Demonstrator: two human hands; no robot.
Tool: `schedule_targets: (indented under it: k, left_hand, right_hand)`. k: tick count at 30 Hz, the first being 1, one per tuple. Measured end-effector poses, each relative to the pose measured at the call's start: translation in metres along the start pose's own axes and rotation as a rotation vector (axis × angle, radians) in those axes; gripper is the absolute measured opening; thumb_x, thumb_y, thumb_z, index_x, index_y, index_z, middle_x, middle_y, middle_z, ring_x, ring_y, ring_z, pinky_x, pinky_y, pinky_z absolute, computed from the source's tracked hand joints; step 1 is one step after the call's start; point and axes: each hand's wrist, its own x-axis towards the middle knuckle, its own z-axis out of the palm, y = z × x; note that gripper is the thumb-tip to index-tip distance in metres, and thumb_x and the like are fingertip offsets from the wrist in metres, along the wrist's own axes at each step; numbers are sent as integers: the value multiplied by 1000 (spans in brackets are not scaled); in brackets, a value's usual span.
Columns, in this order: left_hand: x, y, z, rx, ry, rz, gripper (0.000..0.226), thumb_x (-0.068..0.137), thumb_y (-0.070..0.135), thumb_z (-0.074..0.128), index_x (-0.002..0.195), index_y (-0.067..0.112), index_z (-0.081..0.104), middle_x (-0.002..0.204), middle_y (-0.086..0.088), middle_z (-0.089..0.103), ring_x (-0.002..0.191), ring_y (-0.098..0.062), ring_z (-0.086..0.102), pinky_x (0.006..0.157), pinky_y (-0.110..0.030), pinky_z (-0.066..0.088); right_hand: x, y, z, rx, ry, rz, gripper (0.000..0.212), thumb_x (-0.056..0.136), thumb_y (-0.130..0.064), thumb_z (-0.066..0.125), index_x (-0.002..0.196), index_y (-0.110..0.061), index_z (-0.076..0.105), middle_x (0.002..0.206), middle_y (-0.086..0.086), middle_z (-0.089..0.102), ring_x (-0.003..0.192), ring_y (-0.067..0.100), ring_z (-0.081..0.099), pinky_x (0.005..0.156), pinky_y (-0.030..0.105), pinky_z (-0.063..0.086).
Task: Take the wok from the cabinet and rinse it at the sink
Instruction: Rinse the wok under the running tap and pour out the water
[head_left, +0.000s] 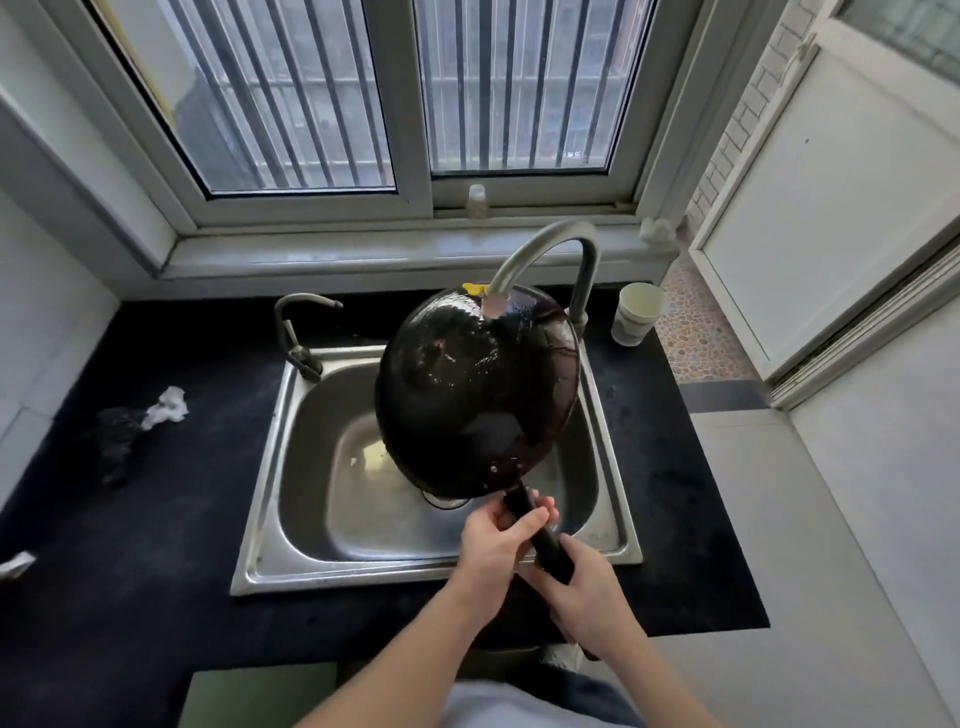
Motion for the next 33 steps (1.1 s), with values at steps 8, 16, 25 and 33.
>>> schedule_targets:
  k: [8, 16, 25, 33]
  left_hand:
    - [1, 0, -19, -4, 44, 21, 20, 90, -5, 61, 110, -3, 60, 114, -24, 70, 108, -32, 68, 94, -42, 54]
    - [0, 2, -23, 74, 186, 85, 16, 89, -3, 63, 105, -4, 64, 103, -18, 75, 95, -25, 72, 86, -34, 58]
    - [-9, -12, -39, 209, 204, 40, 11, 88, 2, 66, 99, 2, 71, 96, -11, 77, 93, -20, 73, 79, -22, 57]
    - [-13, -26, -42, 50, 102, -81, 21, 85, 4, 70, 107, 4, 71, 105, -9, 77, 105, -22, 70, 97, -38, 52]
  right_hand:
    - [14, -5, 2, -28, -176, 37, 23, 86, -30, 73, 92, -13, 59, 52, -2, 62, 34, 17, 53, 35, 26, 40]
    - [4, -11, 31, -837, 125, -198, 26, 93, -48, 52, 97, -23, 57, 73, -5, 67, 59, 18, 70, 42, 33, 43]
    - [-13, -9, 50, -707, 82, 38, 42, 97, -61, 32, 107, -25, 50, 103, -1, 72, 95, 25, 69, 74, 40, 50]
    - [-23, 12, 57, -287, 25, 195, 36, 92, -58, 49, 111, -31, 61, 92, -8, 74, 82, 11, 70, 76, 39, 60]
